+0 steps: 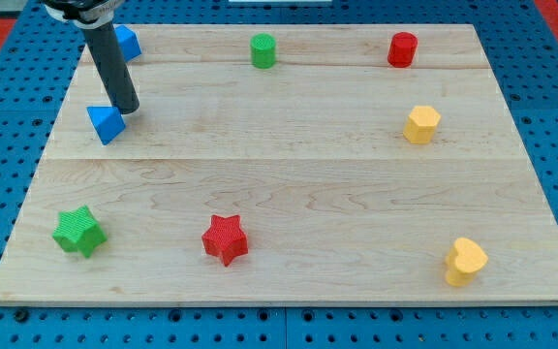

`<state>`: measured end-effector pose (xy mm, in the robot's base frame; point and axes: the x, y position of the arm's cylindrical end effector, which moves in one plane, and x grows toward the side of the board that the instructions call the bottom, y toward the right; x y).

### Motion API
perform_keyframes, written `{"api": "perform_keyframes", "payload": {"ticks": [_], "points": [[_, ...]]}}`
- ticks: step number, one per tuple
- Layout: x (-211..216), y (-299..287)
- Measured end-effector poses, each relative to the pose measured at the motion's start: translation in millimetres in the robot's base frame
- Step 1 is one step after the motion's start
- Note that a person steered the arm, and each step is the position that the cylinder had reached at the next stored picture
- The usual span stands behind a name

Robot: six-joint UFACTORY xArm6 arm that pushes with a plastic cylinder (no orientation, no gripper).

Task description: Move the red circle to the top of the board

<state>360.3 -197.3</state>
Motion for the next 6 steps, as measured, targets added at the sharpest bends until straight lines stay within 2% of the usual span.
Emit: {"api": "perform_keyframes", "payload": {"ticks": [2,4,5,6], "points": [[-1,4],[-11,89],[-26,171],[-45,223]]}}
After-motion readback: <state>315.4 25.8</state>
